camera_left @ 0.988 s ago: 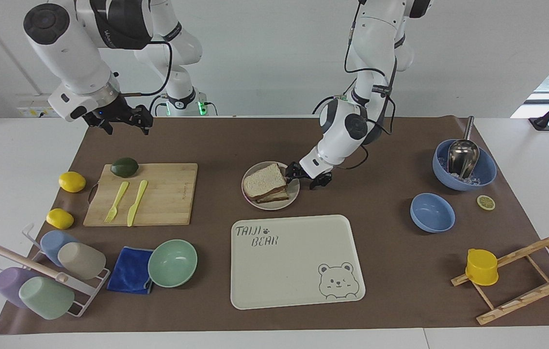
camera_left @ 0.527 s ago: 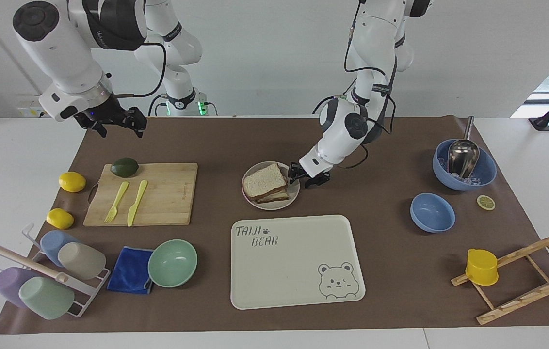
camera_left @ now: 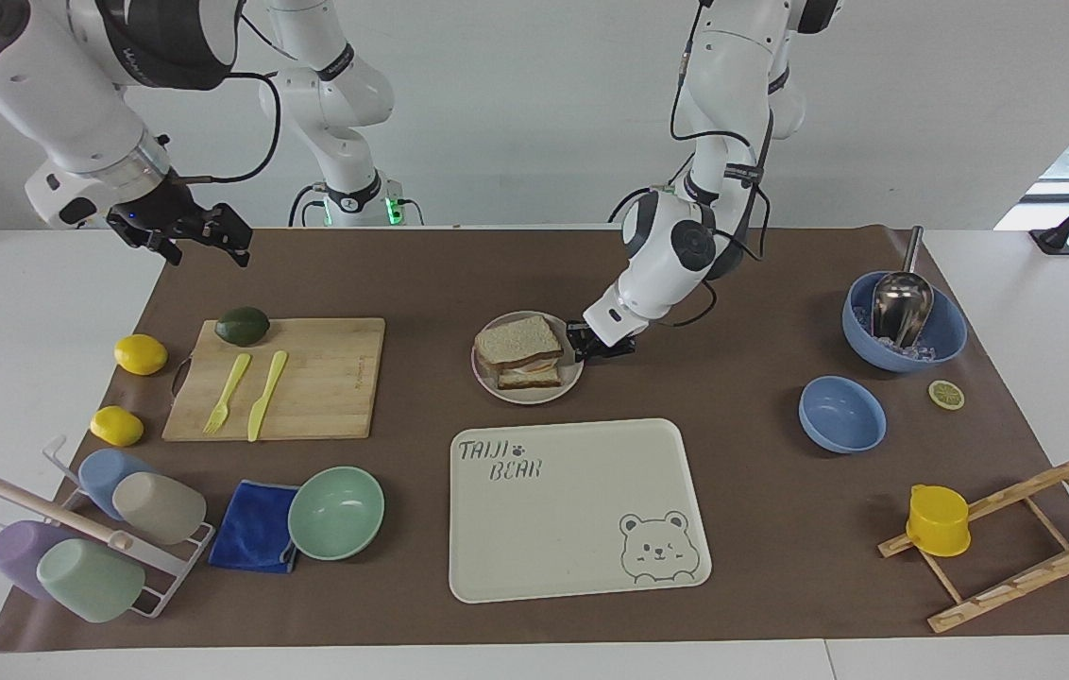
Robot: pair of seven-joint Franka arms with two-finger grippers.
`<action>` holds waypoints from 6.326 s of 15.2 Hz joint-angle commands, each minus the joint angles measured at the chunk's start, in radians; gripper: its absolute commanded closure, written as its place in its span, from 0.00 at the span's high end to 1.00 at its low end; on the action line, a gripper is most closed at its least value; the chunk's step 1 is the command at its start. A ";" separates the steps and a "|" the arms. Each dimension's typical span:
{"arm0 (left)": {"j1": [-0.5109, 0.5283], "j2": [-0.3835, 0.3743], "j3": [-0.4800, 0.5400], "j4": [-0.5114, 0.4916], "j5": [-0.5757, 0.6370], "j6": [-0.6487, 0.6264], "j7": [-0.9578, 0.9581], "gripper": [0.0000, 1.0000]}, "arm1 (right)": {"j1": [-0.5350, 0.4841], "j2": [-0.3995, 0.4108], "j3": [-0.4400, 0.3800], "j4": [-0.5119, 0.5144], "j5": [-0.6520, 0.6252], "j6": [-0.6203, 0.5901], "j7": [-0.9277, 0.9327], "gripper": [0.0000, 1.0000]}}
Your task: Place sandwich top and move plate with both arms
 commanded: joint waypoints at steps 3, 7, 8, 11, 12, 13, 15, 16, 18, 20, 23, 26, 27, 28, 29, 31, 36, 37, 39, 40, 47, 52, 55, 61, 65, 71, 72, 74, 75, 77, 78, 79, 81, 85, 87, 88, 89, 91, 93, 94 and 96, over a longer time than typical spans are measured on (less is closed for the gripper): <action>0.053 -0.056 0.014 0.035 -0.012 -0.134 -0.026 0.00 | 0.022 0.031 0.001 0.052 -0.016 -0.012 0.020 1.00; 0.134 -0.021 0.017 0.208 -0.012 -0.309 -0.035 0.00 | 0.021 0.028 0.002 0.054 -0.027 -0.031 0.022 1.00; 0.160 0.000 0.018 0.265 -0.012 -0.355 -0.035 0.00 | 0.019 0.028 0.022 0.054 -0.028 -0.034 0.022 1.00; 0.240 0.086 0.020 0.469 -0.004 -0.493 -0.035 0.00 | 0.019 0.023 0.062 0.054 -0.071 -0.032 0.017 1.00; 0.249 0.127 0.020 0.532 -0.003 -0.520 -0.039 0.00 | 0.016 0.022 0.091 0.055 -0.103 -0.029 0.017 1.00; 0.254 0.166 0.023 0.587 0.002 -0.531 -0.042 0.00 | 0.012 0.020 0.106 0.054 -0.116 -0.026 0.022 1.00; 0.242 0.247 0.052 0.678 0.005 -0.528 -0.087 0.00 | 0.010 0.016 0.108 0.054 -0.116 -0.028 0.022 1.00; 0.239 0.284 0.055 0.727 0.005 -0.522 -0.107 0.00 | 0.009 0.016 0.108 0.054 -0.114 -0.026 0.022 1.00; 0.243 0.339 0.058 0.787 0.005 -0.512 -0.122 0.00 | 0.009 0.013 0.107 0.055 -0.105 -0.018 0.025 1.00; 0.239 0.396 0.058 0.832 0.005 -0.454 -0.156 0.00 | 0.009 0.011 0.107 0.055 -0.101 -0.008 0.025 1.00; 0.208 0.431 0.069 0.827 0.028 -0.341 -0.173 0.00 | 0.007 0.010 0.099 0.055 -0.067 -0.008 0.026 1.00; 0.190 0.428 0.069 0.766 0.032 -0.245 -0.182 0.00 | 0.009 0.003 0.099 0.054 -0.068 -0.014 0.025 1.00; 0.182 0.424 0.069 0.741 0.034 -0.219 -0.182 0.00 | 0.009 0.003 0.099 0.054 -0.068 -0.014 0.025 1.00; 0.179 0.421 0.069 0.731 0.039 -0.211 -0.184 0.00 | 0.010 0.002 0.099 0.049 -0.070 -0.015 0.025 1.00; 0.179 0.419 0.069 0.727 0.051 -0.209 -0.184 0.00 | 0.009 -0.006 0.099 0.040 -0.068 -0.015 0.025 1.00; 0.177 0.413 0.069 0.691 0.055 -0.182 -0.182 0.00 | 0.007 -0.012 0.097 0.025 -0.068 -0.015 0.023 1.00; 0.177 0.398 0.069 0.668 0.071 -0.177 -0.181 0.99 | 0.010 -0.018 0.099 0.020 -0.068 -0.015 0.023 1.00; 0.179 0.396 0.072 0.669 0.071 -0.194 -0.182 1.00 | 0.010 -0.018 0.099 0.020 -0.068 -0.015 0.023 1.00; 0.190 0.396 0.073 0.692 0.072 -0.246 -0.181 1.00 | 0.009 -0.018 0.097 0.020 -0.068 -0.015 0.023 1.00; 0.191 0.396 0.082 0.697 0.074 -0.269 -0.181 1.00 | 0.010 -0.018 0.099 0.020 -0.068 -0.015 0.023 1.00; 0.191 0.274 0.216 0.685 0.115 -0.307 -0.176 1.00 | 0.010 -0.018 0.099 0.020 -0.068 -0.015 0.023 1.00; 0.190 0.179 0.314 0.684 0.175 -0.432 -0.171 1.00 | 0.010 -0.018 0.097 0.020 -0.070 -0.015 0.023 1.00; 0.190 0.120 0.316 0.684 0.298 -0.530 -0.170 1.00 | 0.010 -0.018 0.099 0.018 -0.070 -0.015 0.023 1.00; 0.199 0.010 0.319 0.677 0.405 -0.692 -0.127 1.00 | 0.010 -0.018 0.099 0.018 -0.068 -0.015 0.023 1.00; 0.261 -0.131 0.316 0.620 0.416 -0.807 -0.004 1.00 | 0.010 -0.018 0.099 0.020 -0.068 -0.015 0.023 1.00; 0.450 -0.319 0.148 0.499 0.456 -0.925 0.076 1.00 | 0.010 -0.018 0.097 0.018 -0.070 -0.015 0.023 1.00; 0.484 -0.323 0.089 0.499 0.480 -0.942 0.076 1.00 | 0.010 -0.018 0.099 0.020 -0.070 -0.015 0.023 1.00; 0.486 -0.329 0.060 0.487 0.490 -0.937 0.074 1.00 | 0.010 -0.018 0.099 0.018 -0.068 -0.015 0.023 1.00; 0.481 -0.337 0.058 0.471 0.490 -0.912 0.074 1.00 | 0.010 -0.018 0.099 0.020 -0.068 -0.015 0.023 1.00; 0.473 -0.334 0.060 0.459 0.491 -0.820 0.073 1.00 | 0.010 -0.018 0.099 0.020 -0.070 -0.015 0.023 1.00; 0.472 -0.325 0.061 0.468 0.493 -0.814 0.073 1.00 | 0.010 -0.018 0.099 0.018 -0.068 -0.015 0.023 1.00; 0.472 -0.319 0.060 0.489 0.505 -0.818 0.076 1.00 | 0.010 -0.018 0.099 0.020 -0.070 -0.015 0.023 1.00; 0.467 -0.285 0.063 0.557 0.511 -0.885 0.076 1.00 | 0.010 -0.018 0.099 0.020 -0.070 -0.015 0.023 1.00; 0.450 -0.293 0.069 0.537 0.510 -0.920 0.074 1.00 | 0.010 -0.018 0.099 0.020 -0.068 -0.015 0.023 1.00; 0.447 -0.294 0.072 0.531 0.510 -0.910 0.071 1.00 | 0.010 -0.018 0.097 0.018 -0.068 -0.015 0.023 1.00; 0.446 -0.297 0.072 0.527 0.510 -0.910 0.066 1.00 | 0.010 -0.018 0.099 0.020 -0.070 -0.015 0.023 1.00; 0.446 -0.308 0.069 0.510 0.510 -0.909 0.065 1.00 | 0.010 -0.018 0.099 0.018 -0.068 -0.015 0.023 1.00; 0.449 -0.313 0.069 0.494 0.510 -0.889 0.068 1.00 | 0.010 -0.018 0.099 0.018 -0.068 -0.015 0.023 1.00; 0.449 -0.313 0.069 0.496 0.510 -0.880 0.066 1.00 | 0.010 -0.018 0.099 0.018 -0.068 -0.015 0.023 1.00; 0.450 -0.313 0.069 0.496 0.510 -0.880 0.066 1.00 | 0.010 -0.018 0.099 0.018 -0.068 -0.015 0.023 1.00; 0.453 -0.313 0.069 0.496 0.510 -0.878 0.068 1.00 | 0.010 -0.018 0.099 0.018 -0.068 -0.015 0.023 1.00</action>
